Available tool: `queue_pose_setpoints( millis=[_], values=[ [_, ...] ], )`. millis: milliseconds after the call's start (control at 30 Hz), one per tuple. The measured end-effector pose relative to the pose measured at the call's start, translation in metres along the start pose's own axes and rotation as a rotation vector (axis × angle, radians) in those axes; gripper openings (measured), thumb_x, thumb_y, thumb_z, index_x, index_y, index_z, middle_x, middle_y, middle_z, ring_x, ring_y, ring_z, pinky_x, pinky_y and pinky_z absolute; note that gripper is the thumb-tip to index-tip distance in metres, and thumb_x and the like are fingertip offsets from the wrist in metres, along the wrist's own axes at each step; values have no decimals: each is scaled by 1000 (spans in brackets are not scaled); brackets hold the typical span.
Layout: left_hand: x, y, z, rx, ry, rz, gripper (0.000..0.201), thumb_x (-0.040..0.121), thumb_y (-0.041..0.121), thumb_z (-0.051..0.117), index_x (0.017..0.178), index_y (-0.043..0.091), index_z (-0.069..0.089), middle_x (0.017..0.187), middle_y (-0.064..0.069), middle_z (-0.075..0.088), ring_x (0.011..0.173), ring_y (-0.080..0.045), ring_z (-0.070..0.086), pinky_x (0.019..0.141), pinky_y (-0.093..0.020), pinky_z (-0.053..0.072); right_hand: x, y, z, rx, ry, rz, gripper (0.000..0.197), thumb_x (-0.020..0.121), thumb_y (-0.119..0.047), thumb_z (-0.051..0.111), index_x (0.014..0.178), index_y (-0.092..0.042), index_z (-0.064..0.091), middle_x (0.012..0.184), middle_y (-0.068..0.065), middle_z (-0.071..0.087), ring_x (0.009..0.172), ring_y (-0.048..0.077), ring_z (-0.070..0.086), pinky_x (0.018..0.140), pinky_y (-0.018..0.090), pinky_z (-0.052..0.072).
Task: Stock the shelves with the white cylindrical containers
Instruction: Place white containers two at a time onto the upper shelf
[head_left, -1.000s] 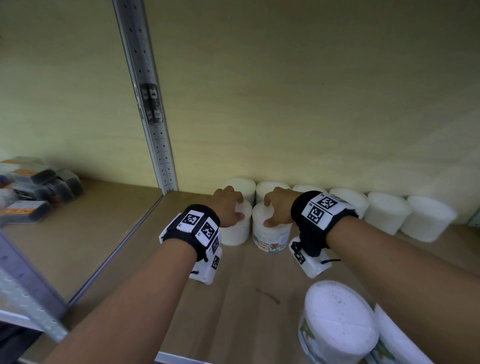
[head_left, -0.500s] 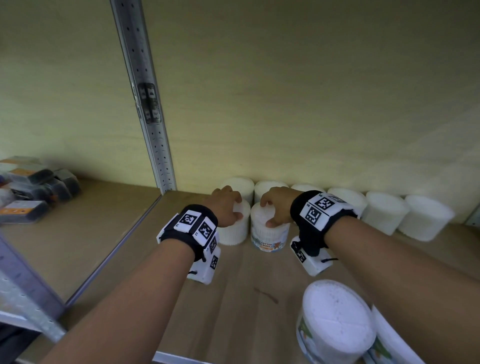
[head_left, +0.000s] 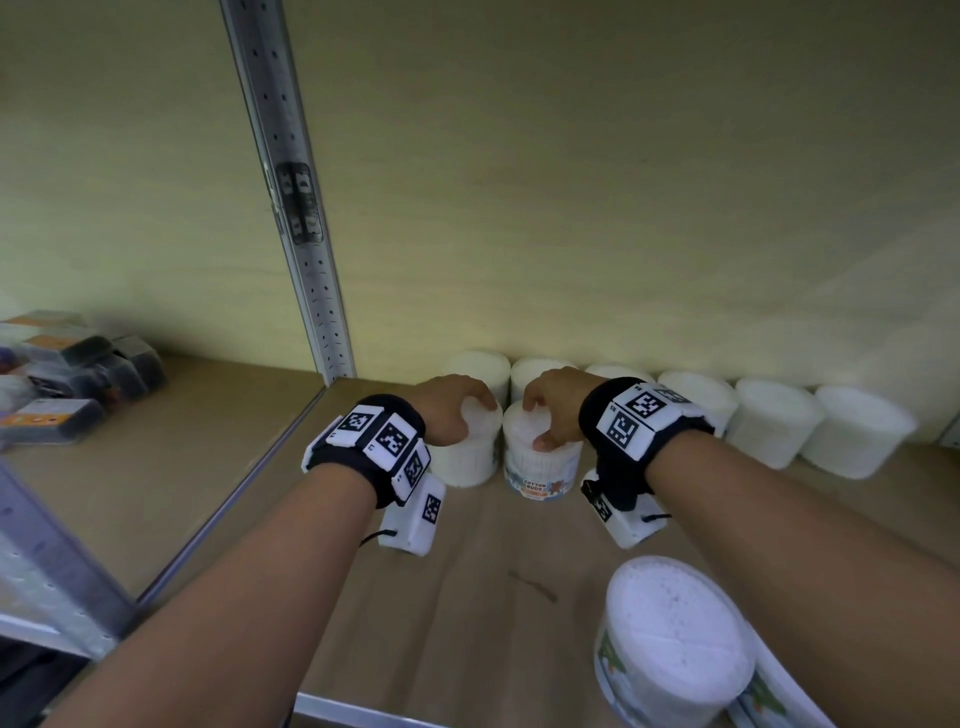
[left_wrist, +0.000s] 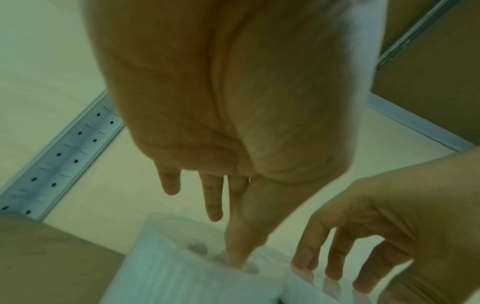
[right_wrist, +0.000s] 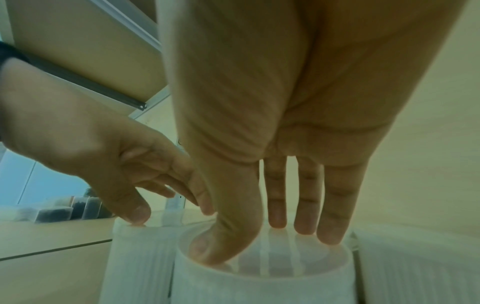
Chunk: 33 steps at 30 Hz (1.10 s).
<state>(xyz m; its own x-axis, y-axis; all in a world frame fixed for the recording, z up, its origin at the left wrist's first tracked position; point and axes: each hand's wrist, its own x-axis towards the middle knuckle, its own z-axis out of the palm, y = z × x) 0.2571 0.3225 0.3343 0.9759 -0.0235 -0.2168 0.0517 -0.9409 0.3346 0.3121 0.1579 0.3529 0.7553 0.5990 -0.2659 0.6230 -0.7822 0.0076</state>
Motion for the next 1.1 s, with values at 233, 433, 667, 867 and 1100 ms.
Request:
queue_pose_setpoints(
  millis=[233, 433, 667, 867, 1100],
  values=[
    [5, 7, 7, 64, 149, -116, 51, 92, 32, 55, 137, 13, 41, 140, -12, 37, 130, -29, 38, 106, -37, 37, -1, 0, 0, 10, 4, 4, 64, 83, -35, 70, 138, -14, 46, 142, 5, 47, 128, 24, 47, 103, 30, 39],
    [5, 9, 11, 135, 131, -132, 55, 93, 37, 54, 139, 11, 40, 143, -12, 36, 132, -29, 36, 107, -36, 35, -2, 0, -1, 13, 8, 1, 64, 84, -34, 70, 139, -12, 45, 142, 6, 47, 129, 24, 47, 104, 30, 39],
    [1, 4, 7, 52, 86, -68, 49, 93, 20, 56, 139, 15, 40, 146, -6, 35, 133, -23, 37, 106, -30, 33, -2, 0, -1, 15, 10, 1, 64, 83, -34, 70, 138, -12, 46, 142, 6, 48, 128, 24, 47, 103, 30, 39],
    [0, 3, -1, 45, 25, -12, 55, 89, -1, 49, 139, 20, 45, 150, -4, 33, 138, -23, 32, 109, -31, 31, -2, 1, 0, 6, 13, -8, 63, 84, -35, 69, 137, -11, 47, 140, 7, 49, 127, 24, 48, 101, 29, 39],
    [9, 6, 12, 104, 205, -166, 52, 91, 38, 56, 135, 12, 45, 138, -12, 39, 131, -29, 35, 105, -37, 35, -3, 0, -1, 13, 24, -21, 63, 83, -36, 70, 135, -9, 49, 138, 8, 51, 125, 24, 50, 99, 28, 41]
  ],
)
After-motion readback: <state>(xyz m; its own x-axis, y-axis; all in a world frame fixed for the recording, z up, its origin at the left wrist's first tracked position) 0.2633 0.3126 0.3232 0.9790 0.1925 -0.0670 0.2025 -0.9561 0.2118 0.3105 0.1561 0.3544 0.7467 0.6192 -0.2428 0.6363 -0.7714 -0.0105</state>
